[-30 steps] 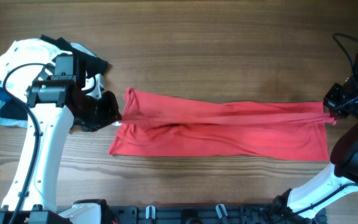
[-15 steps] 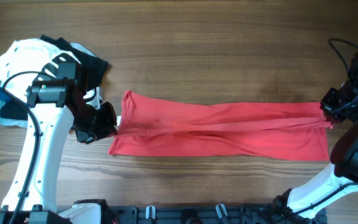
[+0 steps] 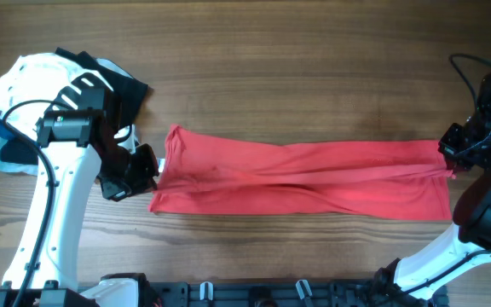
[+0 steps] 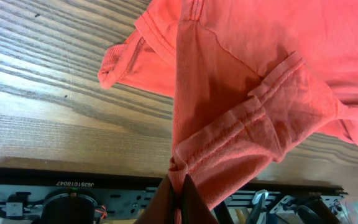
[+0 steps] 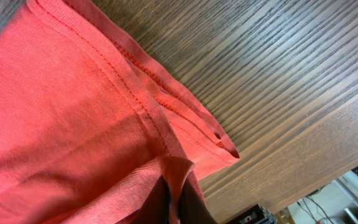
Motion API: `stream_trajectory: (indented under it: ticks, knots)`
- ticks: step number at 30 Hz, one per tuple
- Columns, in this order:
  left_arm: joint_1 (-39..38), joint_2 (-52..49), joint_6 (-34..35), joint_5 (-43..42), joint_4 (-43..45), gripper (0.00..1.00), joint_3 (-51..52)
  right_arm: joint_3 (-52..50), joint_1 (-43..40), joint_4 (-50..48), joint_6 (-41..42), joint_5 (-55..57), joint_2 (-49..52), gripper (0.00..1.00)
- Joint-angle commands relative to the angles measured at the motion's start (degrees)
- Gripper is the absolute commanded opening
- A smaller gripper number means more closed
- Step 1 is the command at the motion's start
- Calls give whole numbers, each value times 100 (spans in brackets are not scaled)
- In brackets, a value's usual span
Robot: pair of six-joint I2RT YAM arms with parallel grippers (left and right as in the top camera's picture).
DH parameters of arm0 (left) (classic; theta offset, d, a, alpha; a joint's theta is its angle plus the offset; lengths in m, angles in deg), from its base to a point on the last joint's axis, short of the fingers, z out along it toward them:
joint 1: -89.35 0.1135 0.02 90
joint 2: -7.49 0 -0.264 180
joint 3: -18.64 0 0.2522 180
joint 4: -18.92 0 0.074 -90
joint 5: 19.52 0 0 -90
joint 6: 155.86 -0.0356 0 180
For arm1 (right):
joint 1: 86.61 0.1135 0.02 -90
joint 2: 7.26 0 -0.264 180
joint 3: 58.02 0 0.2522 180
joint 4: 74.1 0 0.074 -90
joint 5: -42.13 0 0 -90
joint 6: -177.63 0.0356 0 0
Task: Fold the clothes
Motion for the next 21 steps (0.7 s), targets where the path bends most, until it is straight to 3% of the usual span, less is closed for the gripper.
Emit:
stream_trajectory:
  ticks: [1, 5, 21]
  knots:
    - [37, 42, -94, 101, 37, 4, 37, -37, 2, 33, 72, -50, -103, 11]
    - [37, 42, -94, 101, 52, 4, 37, -37, 2, 35, 70, -59, -105, 18]
    - [35, 42, -72, 11, 678, 4, 37, -275, 4, -337, -157, -667, -103, 19]
